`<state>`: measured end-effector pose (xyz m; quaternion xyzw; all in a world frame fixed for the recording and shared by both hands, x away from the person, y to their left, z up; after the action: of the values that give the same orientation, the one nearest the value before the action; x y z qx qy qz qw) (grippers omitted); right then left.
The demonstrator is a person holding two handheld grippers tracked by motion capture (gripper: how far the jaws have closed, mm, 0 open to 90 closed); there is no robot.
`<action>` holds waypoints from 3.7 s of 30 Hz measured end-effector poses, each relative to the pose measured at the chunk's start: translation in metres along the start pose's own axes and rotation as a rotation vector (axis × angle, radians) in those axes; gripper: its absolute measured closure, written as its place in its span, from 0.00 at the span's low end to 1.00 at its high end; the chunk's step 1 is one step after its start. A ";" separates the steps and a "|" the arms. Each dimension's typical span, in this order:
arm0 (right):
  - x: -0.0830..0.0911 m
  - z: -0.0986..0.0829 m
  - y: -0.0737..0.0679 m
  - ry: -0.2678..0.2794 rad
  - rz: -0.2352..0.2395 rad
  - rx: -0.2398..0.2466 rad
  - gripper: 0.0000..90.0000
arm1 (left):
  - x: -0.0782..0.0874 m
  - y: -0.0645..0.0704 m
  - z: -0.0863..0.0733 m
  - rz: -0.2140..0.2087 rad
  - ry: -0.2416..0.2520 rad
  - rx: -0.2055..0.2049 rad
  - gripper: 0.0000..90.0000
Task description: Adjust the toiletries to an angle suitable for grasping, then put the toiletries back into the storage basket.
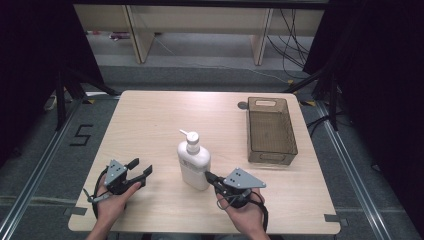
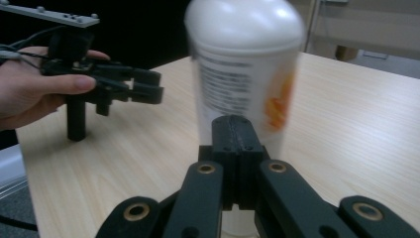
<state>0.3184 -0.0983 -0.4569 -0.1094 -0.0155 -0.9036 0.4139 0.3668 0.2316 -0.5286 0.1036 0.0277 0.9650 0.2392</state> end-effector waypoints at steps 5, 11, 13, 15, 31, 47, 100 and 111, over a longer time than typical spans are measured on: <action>-0.010 0.002 -0.008 0.004 0.010 0.029 1.00 | 0.000 0.000 0.000 0.001 0.000 -0.003 0.42; -0.019 0.004 -0.015 -0.005 0.014 -0.011 1.00 | 0.000 0.000 0.000 0.001 -0.002 -0.006 0.42; -0.023 0.005 -0.013 0.010 0.002 0.021 1.00 | 0.000 0.001 0.000 -0.001 -0.001 -0.008 0.42; -0.024 0.005 -0.012 0.017 -0.017 0.046 1.00 | 0.000 0.001 0.000 -0.001 -0.001 -0.007 0.41; -0.022 0.011 0.009 0.027 -0.104 0.006 1.00 | -0.001 0.000 0.000 -0.011 0.005 -0.008 0.41; -0.009 0.021 0.015 0.114 -0.240 -0.056 0.74 | 0.000 0.000 0.000 0.001 -0.005 -0.004 0.41; -0.056 0.082 -0.015 0.210 -0.402 0.006 0.48 | 0.002 0.008 -0.001 0.009 0.026 -0.050 0.40; -0.058 0.086 -0.007 0.197 -0.460 0.015 0.54 | 0.002 0.009 -0.001 0.005 0.017 -0.053 0.40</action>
<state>0.3653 -0.0407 -0.3851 -0.0109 -0.0064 -0.9802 0.1977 0.3604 0.2242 -0.5283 0.0889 0.0040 0.9669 0.2391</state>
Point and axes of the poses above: each handheld gripper's, and its own axes: x roughly backward along the jaws, z roughly out of its top, y roughly to its right, the point moved 2 cm from there along -x, roughly forward along the jaws, and after that the axes turned 7 degrees about y, right-handed, at the moved point
